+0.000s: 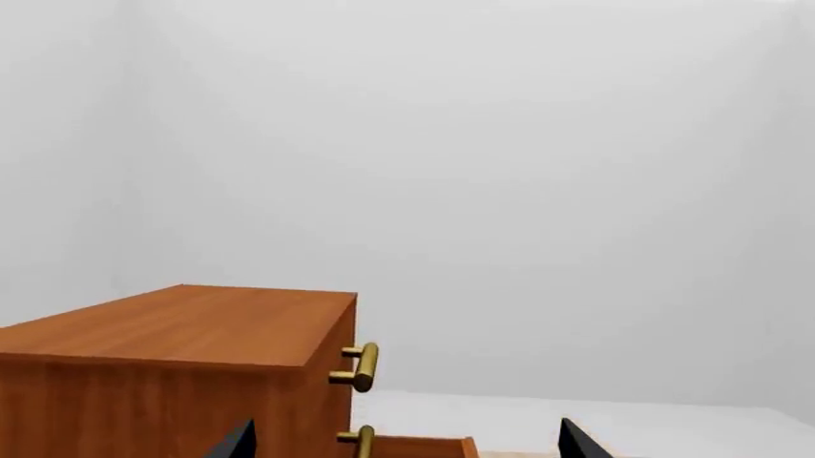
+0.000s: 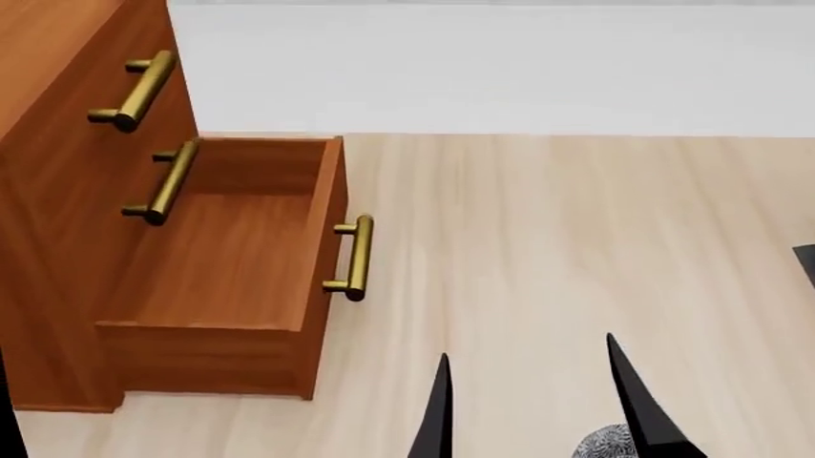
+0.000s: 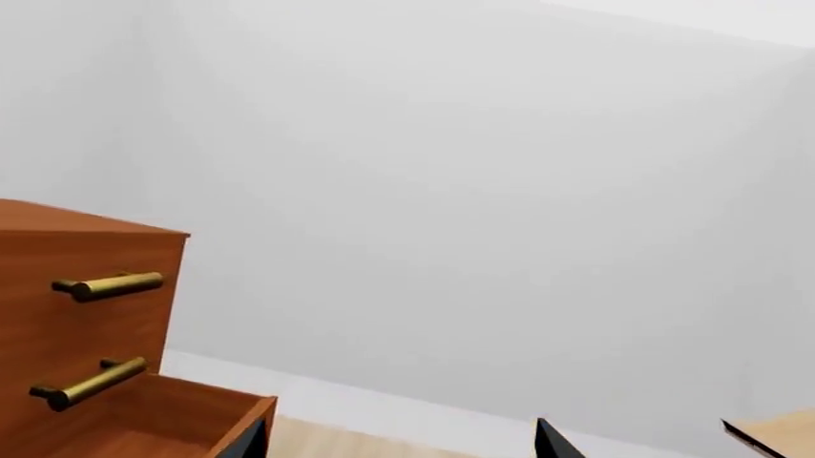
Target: Put the wine bottle in the bottom drawer of the cabinet.
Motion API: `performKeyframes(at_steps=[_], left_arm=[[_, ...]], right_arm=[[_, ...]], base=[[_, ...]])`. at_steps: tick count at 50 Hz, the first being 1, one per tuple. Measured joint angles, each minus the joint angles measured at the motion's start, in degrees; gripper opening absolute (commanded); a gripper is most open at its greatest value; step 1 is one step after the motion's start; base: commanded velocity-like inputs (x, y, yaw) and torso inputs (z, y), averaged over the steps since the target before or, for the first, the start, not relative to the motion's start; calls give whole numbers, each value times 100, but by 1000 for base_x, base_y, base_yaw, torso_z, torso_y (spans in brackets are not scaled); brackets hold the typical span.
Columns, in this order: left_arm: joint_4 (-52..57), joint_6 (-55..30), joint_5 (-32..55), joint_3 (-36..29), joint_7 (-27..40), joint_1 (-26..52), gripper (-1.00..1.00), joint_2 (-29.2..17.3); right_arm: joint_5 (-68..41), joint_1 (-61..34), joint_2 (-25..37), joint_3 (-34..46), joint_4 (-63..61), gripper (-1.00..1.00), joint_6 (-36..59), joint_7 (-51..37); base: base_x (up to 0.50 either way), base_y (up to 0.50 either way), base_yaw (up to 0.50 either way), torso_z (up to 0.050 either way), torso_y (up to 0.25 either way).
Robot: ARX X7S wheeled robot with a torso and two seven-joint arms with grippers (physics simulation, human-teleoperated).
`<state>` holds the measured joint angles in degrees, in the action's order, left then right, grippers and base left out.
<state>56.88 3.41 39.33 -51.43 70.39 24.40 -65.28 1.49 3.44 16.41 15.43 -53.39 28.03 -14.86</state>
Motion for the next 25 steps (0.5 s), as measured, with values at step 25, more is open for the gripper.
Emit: performKeyframes(at_steps=[25], left_arm=[[10,17,-43,-71,12,10,100,23]], right_arm=[[-42,-16,52,56,74,100,-34,-65]], base=[[340,35,0,0,0]])
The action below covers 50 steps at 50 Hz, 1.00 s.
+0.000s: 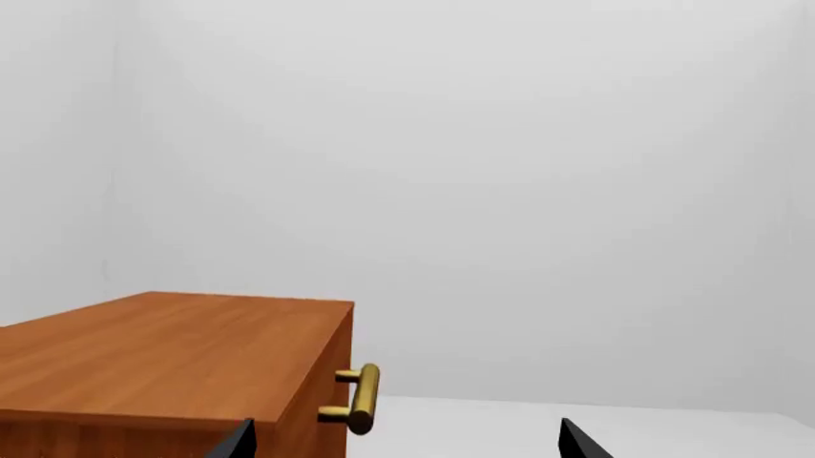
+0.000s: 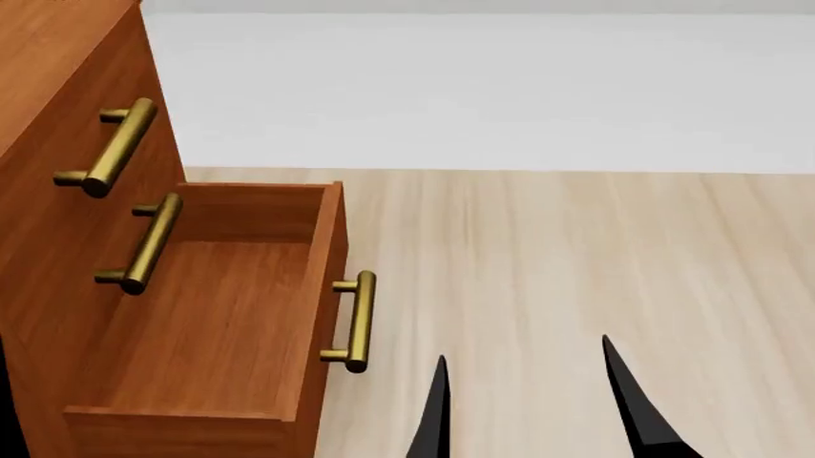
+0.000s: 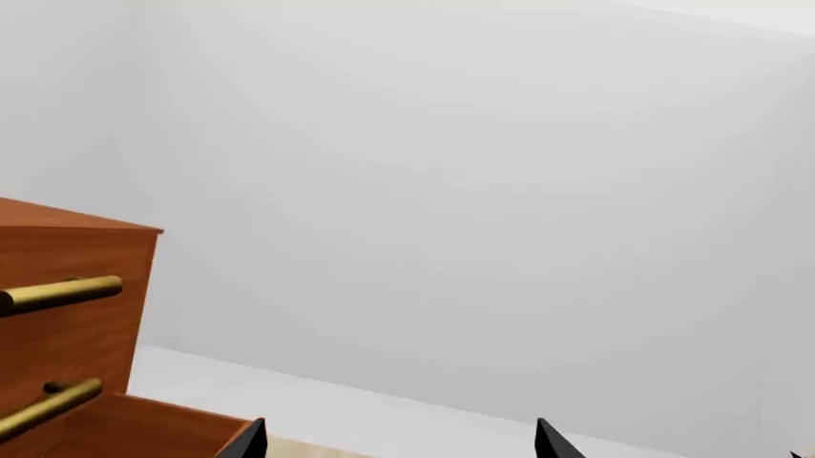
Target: Put the wine bottle in the bottom drawer of the cabinet.
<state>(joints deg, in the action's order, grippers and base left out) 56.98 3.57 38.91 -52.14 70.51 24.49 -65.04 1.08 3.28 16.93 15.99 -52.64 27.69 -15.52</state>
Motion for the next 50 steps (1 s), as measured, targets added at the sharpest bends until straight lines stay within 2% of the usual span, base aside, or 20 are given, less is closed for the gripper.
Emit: performKeyframes(at_steps=[26,50], left_arm=[[-37,90,-7,-21,15,2,100,-51],[-33,45,15,-60,14,66,100,-16]], right_arm=[[-51,-2,46,8,72,100,-25,-88],[-123,213,305,-291,-270,100,286,-129]], base=[[329,5,0,0,0],[0,0,0,0,0]])
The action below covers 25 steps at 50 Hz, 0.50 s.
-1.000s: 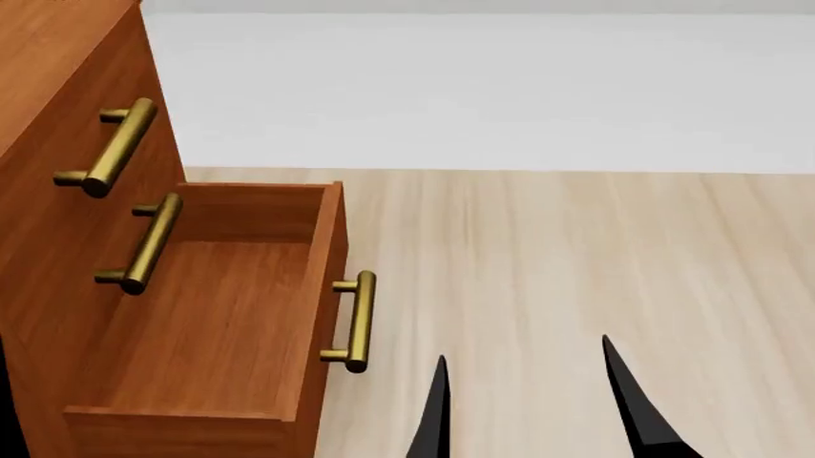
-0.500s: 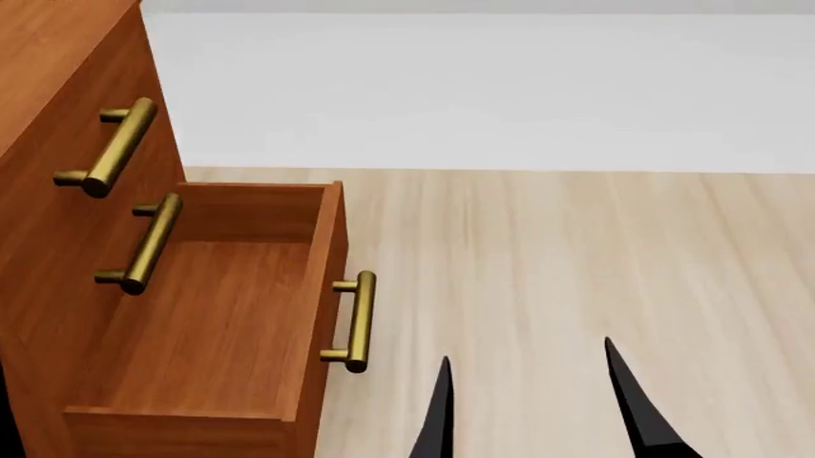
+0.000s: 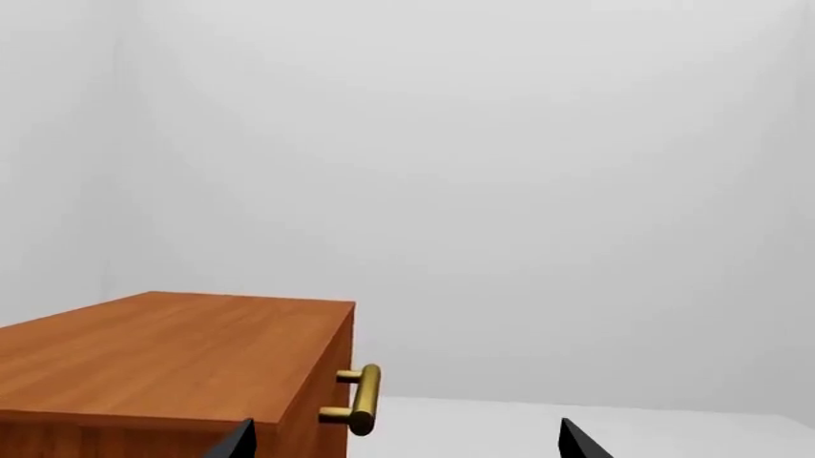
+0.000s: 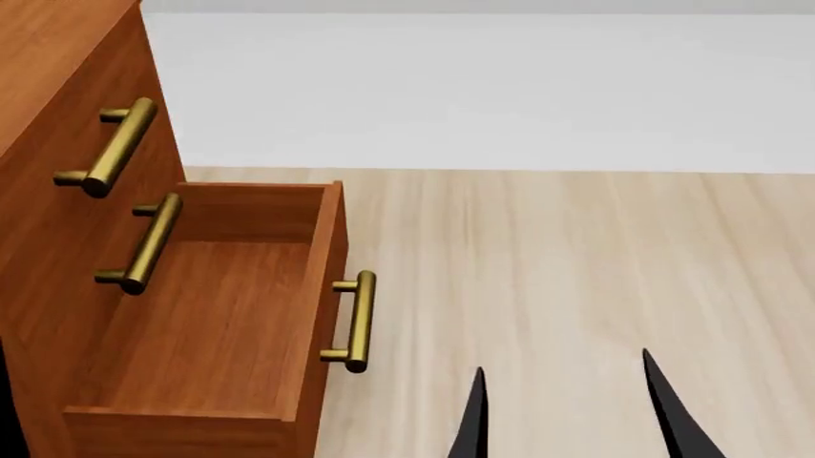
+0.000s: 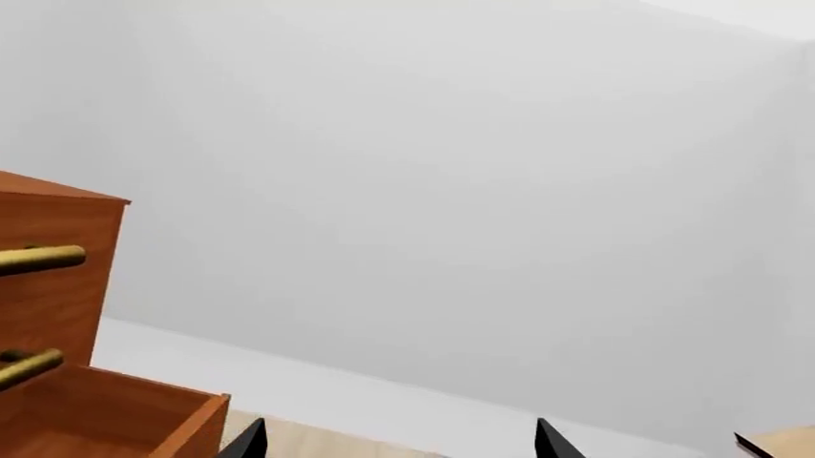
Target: Put the wine bottle in the bottom drawer of the cabinet.
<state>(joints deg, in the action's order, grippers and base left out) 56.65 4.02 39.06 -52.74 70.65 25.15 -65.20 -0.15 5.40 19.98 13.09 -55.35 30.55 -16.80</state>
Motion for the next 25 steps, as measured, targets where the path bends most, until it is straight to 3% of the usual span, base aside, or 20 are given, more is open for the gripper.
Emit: performKeyframes(at_steps=[25], left_arm=[[-23,12,-39,-32,31,2,100,-17]], right_arm=[[-112,823,335,-880,-248,100,-174,-184]], base=[[0,0,0,0,0]])
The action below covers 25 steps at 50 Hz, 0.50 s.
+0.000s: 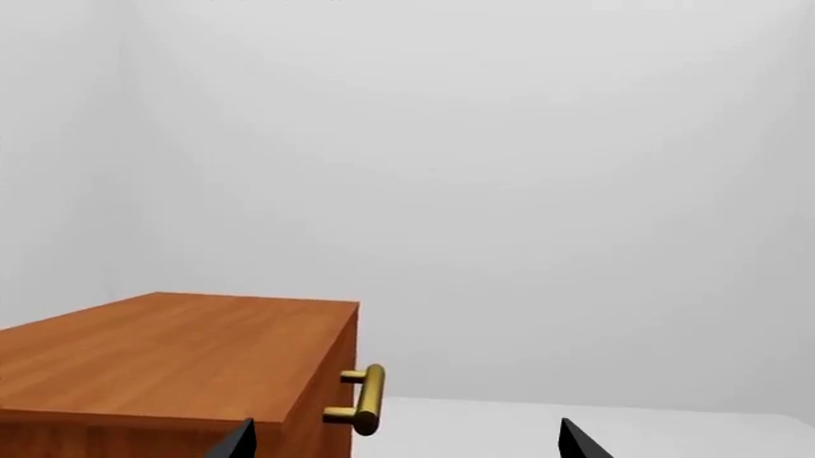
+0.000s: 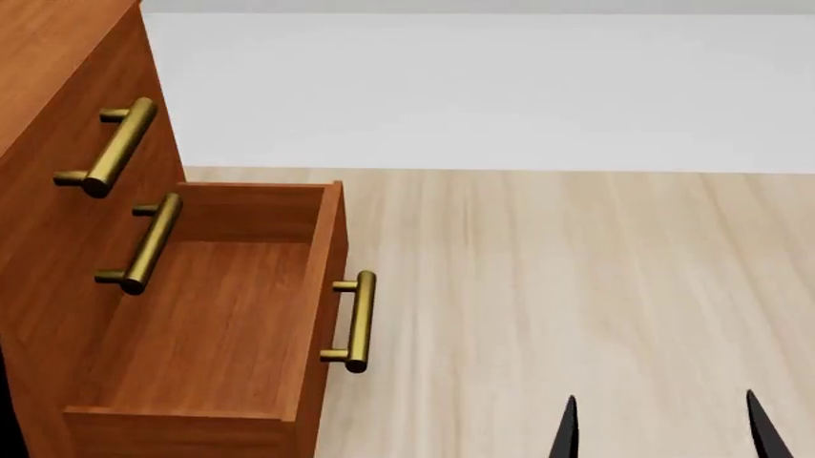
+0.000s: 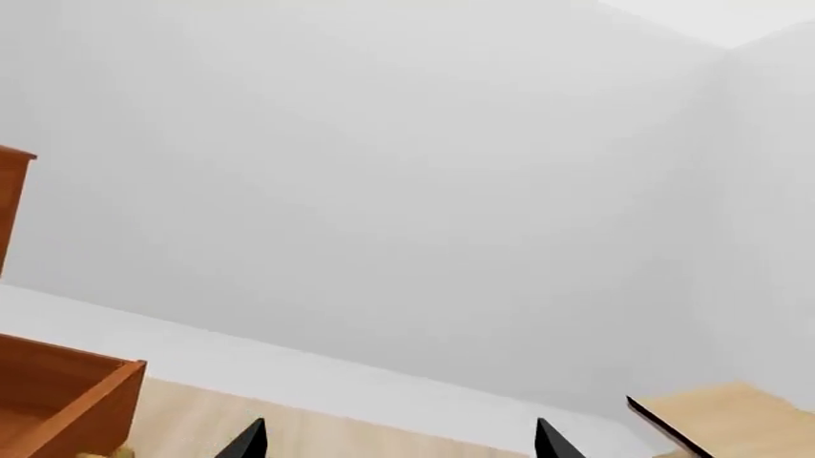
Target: Put the wine bottle in the bottom drawer of the cabinet.
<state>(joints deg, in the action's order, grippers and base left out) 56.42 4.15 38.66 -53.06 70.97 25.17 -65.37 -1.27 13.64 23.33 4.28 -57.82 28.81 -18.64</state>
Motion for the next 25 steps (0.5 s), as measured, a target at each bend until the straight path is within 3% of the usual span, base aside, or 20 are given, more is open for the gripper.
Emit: performKeyframes(at_steps=[25], left_arm=[[-59,60,-26,-20,-14,-18,100,13]], right_arm=[[-385,872,68,-1055,168,100,-622,-141]], base=[[0,0,0,0,0]])
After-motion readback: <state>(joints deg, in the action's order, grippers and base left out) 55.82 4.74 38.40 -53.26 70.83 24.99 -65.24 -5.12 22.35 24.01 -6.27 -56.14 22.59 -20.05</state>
